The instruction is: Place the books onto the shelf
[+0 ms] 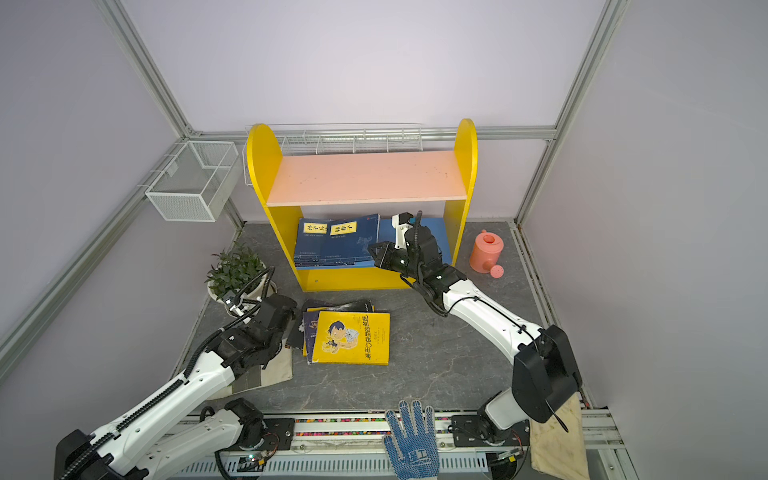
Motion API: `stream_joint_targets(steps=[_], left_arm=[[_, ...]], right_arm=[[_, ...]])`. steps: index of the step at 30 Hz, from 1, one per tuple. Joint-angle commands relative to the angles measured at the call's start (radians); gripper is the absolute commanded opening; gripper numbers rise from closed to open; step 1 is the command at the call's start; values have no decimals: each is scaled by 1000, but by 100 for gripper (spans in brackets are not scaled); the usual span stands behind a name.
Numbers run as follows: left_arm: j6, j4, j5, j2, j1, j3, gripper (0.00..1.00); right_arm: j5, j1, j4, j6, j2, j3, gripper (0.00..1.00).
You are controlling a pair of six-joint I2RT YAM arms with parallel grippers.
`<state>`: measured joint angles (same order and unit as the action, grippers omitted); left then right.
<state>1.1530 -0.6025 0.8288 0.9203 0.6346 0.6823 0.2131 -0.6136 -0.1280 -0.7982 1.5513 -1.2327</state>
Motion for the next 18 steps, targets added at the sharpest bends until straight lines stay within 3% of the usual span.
stream_joint_targets(steps=[1, 11, 18], left_arm=[[49, -32, 4, 4, -7, -11, 83], [44, -41, -9, 57, -7, 15, 83], [37, -43, -6, 73, -7, 29, 83]], right_arm=[[51, -8, -150, -81, 53, -53, 6], [176, -23, -194, -142, 300, -243, 8], [190, -34, -221, -188, 397, -278, 8]])
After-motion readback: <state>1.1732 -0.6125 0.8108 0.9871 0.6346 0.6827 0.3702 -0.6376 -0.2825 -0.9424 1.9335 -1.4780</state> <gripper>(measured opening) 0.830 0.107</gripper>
